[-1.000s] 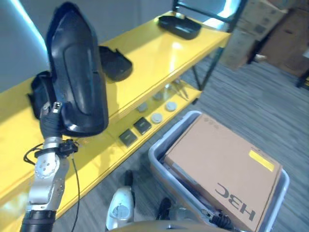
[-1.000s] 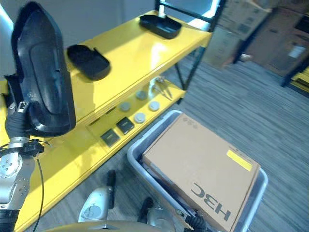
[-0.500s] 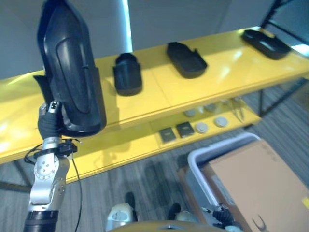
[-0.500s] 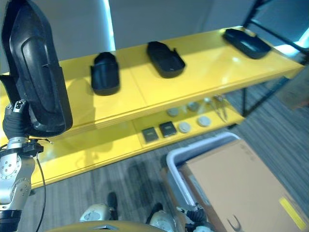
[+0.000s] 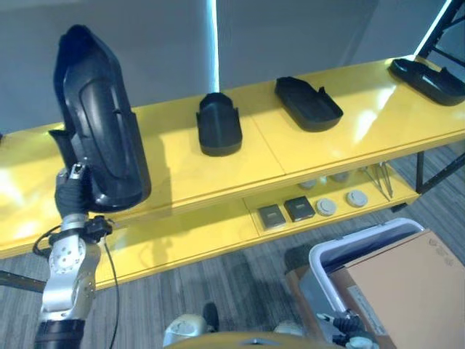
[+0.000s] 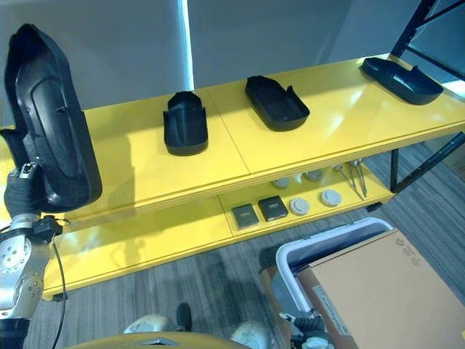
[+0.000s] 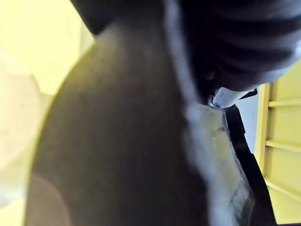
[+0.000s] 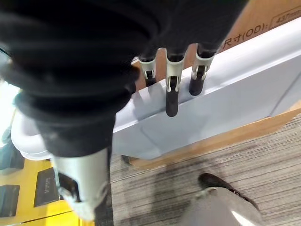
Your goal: Move parts from the plastic box to the shelf.
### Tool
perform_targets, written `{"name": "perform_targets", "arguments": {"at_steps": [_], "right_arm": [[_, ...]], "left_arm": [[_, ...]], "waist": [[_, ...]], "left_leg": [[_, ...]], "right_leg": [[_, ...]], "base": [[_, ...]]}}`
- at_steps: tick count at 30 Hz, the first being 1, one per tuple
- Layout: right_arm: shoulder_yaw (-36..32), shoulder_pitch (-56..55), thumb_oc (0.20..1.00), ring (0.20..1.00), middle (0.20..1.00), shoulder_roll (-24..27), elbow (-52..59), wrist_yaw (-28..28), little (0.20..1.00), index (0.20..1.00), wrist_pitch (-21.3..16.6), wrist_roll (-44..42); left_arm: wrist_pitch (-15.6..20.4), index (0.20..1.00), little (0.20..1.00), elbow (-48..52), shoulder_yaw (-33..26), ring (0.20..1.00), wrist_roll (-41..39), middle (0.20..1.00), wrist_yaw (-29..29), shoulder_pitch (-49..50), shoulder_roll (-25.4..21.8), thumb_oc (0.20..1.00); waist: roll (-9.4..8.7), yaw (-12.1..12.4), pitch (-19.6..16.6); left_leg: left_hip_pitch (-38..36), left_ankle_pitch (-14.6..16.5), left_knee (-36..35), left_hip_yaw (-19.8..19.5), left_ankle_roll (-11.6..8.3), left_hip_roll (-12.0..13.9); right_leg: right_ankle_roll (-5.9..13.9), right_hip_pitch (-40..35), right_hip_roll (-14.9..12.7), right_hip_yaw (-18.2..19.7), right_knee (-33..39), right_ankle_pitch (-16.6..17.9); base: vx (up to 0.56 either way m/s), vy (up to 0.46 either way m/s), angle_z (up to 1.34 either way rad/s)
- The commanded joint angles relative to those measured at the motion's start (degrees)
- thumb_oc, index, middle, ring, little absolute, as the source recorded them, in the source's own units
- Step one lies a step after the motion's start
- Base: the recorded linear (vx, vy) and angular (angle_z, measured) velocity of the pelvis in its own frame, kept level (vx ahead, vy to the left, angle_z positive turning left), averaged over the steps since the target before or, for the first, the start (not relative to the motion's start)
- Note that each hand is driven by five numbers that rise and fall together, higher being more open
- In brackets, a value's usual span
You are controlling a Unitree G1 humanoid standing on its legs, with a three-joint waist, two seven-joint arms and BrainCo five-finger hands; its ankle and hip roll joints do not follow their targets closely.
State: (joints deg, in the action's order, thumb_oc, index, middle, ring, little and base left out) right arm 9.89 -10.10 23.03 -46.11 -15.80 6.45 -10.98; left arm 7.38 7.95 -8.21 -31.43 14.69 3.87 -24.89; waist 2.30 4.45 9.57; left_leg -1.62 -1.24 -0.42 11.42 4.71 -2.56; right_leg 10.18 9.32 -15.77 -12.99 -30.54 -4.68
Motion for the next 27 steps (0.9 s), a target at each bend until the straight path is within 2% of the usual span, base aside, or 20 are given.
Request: {"name": "perform_targets", "arguments": {"at_steps": [1,3,4,7,8,11,13,14,15,16,17,18,20,22,23,25,26,27], "right_arm": [[2.2,1.1,1.0,1.0,1.0,-5.4,2.3,5.0,1.0,1.0,-2.5,-1.3],[2.0,1.1,1.0,1.0,1.0,-5.1,1.8,5.9,1.0,1.0,-2.9,-0.8],[1.8,0.9,1.0,1.0,1.0,-5.3,1.7,5.9,1.0,1.0,-2.9,-0.6],[1.7,0.7,1.0,1.0,1.0,-5.3,1.1,5.7,1.0,1.0,-2.8,-1.0],[1.3,1.2,1.0,1.0,1.0,-4.7,-1.7,6.4,1.0,1.0,-3.8,-1.3],[1.1,1.6,1.0,1.0,1.0,-4.2,-2.2,7.0,1.0,1.0,-3.8,-0.9],[1.0,1.7,1.0,1.0,1.0,-3.7,-1.9,6.8,1.0,1.0,-3.2,-1.0],[1.0,1.7,1.0,1.0,1.0,-3.7,-1.9,6.8,1.0,1.0,-3.2,-1.0],[0.6,1.3,1.0,1.0,1.0,-3.6,-1.6,5.3,1.0,1.0,-3.2,-2.2],[0.5,1.1,1.0,1.0,1.0,-3.6,-1.6,5.3,1.0,1.0,-3.2,-2.3],[0.0,0.8,1.0,1.0,1.0,-3.3,-1.6,5.2,1.0,1.0,-3.2,-2.9],[-0.3,0.6,1.0,1.0,1.0,-3.2,-1.8,5.3,1.0,1.0,-3.3,-3.0],[-0.8,0.1,1.0,1.0,1.0,-2.9,-2.3,5.5,1.0,1.0,-3.6,-2.6],[-1.8,-0.6,1.0,1.0,1.0,-2.3,-2.6,5.9,1.0,1.0,-3.9,-3.0],[-2.0,-0.8,1.0,1.0,1.0,-2.2,-2.7,6.0,1.0,1.0,-4.0,-3.1],[-2.4,-1.0,1.0,1.0,1.0,-1.9,-2.4,6.2,1.0,1.0,-3.8,-3.1],[-3.2,-1.5,1.0,1.0,1.0,-1.4,-1.8,6.2,1.0,1.0,-3.2,-3.7],[-3.7,-1.4,1.0,1.0,1.0,-1.4,-1.7,6.1,1.0,1.0,-2.9,-3.7]], "left_arm": [[4.4,0.2,0.2,5.0,0.2,0.2,-0.2,0.2,1.3,-3.8,-3.4,0.2],[3.8,0.2,0.2,5.8,1.0,0.2,0.7,0.2,1.8,-4.1,-2.8,0.2],[3.4,0.2,0.2,6.3,1.2,0.2,0.9,0.2,1.8,-4.1,-2.6,0.2],[1.8,0.2,0.2,7.6,2.0,0.2,1.3,0.2,2.2,-4.2,-1.7,0.2],[-0.1,0.2,0.2,7.4,3.4,0.2,1.6,0.2,3.2,-5.2,-0.8,0.2],[-0.2,0.2,0.2,6.8,4.1,0.2,1.8,0.2,4.4,-5.6,-0.3,0.2],[-0.2,0.2,0.2,6.5,4.9,0.2,0.9,0.2,4.6,-6.1,0.3,0.2],[-0.2,0.2,0.2,6.5,4.9,0.2,0.9,0.2,4.6,-6.1,0.3,0.2],[-0.6,0.2,0.2,5.5,6.5,0.2,0.8,0.2,5.0,-7.6,1.2,0.2],[-0.6,0.2,0.2,5.3,6.6,0.2,0.8,0.2,5.0,-7.8,1.3,0.2],[-0.8,0.2,0.2,4.7,7.3,0.2,0.1,0.2,4.9,-8.4,1.6,0.2],[-0.6,0.2,0.2,4.3,7.8,0.2,-0.3,0.2,5.1,-8.7,1.8,0.2],[-0.1,0.2,0.2,3.8,8.2,0.2,0.1,0.2,5.6,-8.9,1.9,0.2],[0.6,0.2,0.2,3.6,8.1,0.2,-0.3,0.2,5.6,-8.2,1.7,0.2],[0.8,0.2,0.2,3.6,8.0,0.2,-0.4,0.2,5.6,-8.0,1.6,0.2],[1.4,0.2,0.2,3.5,7.7,0.2,-0.8,0.2,5.3,-7.5,1.5,0.2],[2.1,0.2,0.2,3.1,6.8,0.2,-1.2,0.2,3.8,-6.8,1.2,0.2],[2.4,0.2,0.2,2.8,6.7,0.2,-1.0,0.2,3.4,-6.9,1.0,0.2]], "waist": [[-0.83,-1.5,1.7],[-1.97,-2.4,2.0],[-2.17,-2.9,1.9],[-2.4,-3.1,1.0],[-2.98,-3.1,-0.7],[-3.6,-3.4,-1.4],[-4.31,-3.5,-1.4],[-4.31,-3.5,-1.4],[-4.77,-4.4,-0.7],[-4.7,-4.6,-0.7],[-4.54,-5.3,-0.6],[-4.2,-5.7,-0.5],[-3.56,-6.2,-0.4],[-2.71,-6.4,-0.3],[-2.52,-6.4,-0.4],[-2.12,-6.4,-0.3],[-1.34,-6.9,0.0],[-1.18,-7.3,0.2]], "left_leg": [[0.2,1.9,0.5,-3.9,-2.15,-1.8],[-0.7,2.8,0.9,-4.8,-2.43,-3.0],[-1.1,3.2,0.9,-5.3,-2.31,-3.3],[-1.6,3.1,0.6,-5.7,-2.45,-3.1],[-1.6,3.2,1.2,-4.7,-3.37,-2.5],[-1.1,4.3,3.4,-2.6,-4.09,-2.1],[0.7,5.6,8.1,0.2,-4.96,-1.4],[0.7,5.6,8.1,0.2,-4.96,-1.4],[3.8,4.0,13.4,4.5,-6.91,3.7],[4.1,3.6,13.8,4.8,-7.3,4.6],[4.3,2.0,13.3,6.2,-8.16,7.4],[3.7,1.1,11.7,6.5,-8.64,9.0],[2.6,-1.1,7.5,6.5,-9.57,11.5],[1.9,-5.2,2.4,5.3,-11.17,14.6],[2.1,-6.3,1.7,4.9,-11.49,15.2],[2.1,-7.5,0.5,3.9,-12.0,16.5],[2.0,-9.1,-0.1,3.5,-12.65,18.9],[1.7,-7.8,0.2,3.8,-12.39,19.0]], "right_leg": [[-0.61,-0.8,9.4,1.3,10.2,7.0],[-0.36,-0.9,10.6,1.6,17.3,9.5],[-0.03,-0.8,10.8,2.3,18.6,10.7],[-1.1,-2.4,11.9,2.9,21.6,10.1],[-2.19,-5.5,12.7,2.7,26.9,9.2],[-2.68,-7.2,12.8,2.3,29.6,9.2],[-3.19,-8.5,12.1,1.2,30.9,9.0],[-3.19,-8.5,12.1,1.2,30.9,9.0],[-3.84,-9.4,11.1,-0.6,30.8,8.6],[-4.01,-9.5,11.1,-0.8,30.8,8.5],[-4.25,-9.7,11.0,-1.4,30.9,8.3],[-4.3,-9.9,11.0,-1.5,30.9,8.2],[-4.18,-10.5,10.9,-1.3,31.0,7.8],[-4.07,-11.0,10.6,-0.7,30.6,6.9],[-4.12,-10.8,10.6,-0.4,30.5,6.9],[-4.09,-10.7,10.1,-0.1,29.7,6.3],[-4.2,-9.8,9.0,0.4,27.5,5.0],[-3.99,-8.8,7.9,0.6,26.0,4.7]], "base": [[0.09,-0.078,0.44],[0.14,-0.113,0.58],[0.14,-0.087,0.61],[0.17,-0.118,0.51],[0.21,-0.152,0.37],[0.14,-0.107,0.06],[0.06,-0.077,-0.1],[0.01,-0.091,-0.06],[0.01,-0.075,0.03],[0.02,-0.061,0.23],[0.03,0.034,0.34],[0.06,0.093,0.36],[0.07,0.148,0.18],[0.09,0.218,0.06],[0.08,0.201,0.01],[0.05,0.271,-0.19],[0.01,0.459,-0.32],[0.01,0.612,-0.17]]}}
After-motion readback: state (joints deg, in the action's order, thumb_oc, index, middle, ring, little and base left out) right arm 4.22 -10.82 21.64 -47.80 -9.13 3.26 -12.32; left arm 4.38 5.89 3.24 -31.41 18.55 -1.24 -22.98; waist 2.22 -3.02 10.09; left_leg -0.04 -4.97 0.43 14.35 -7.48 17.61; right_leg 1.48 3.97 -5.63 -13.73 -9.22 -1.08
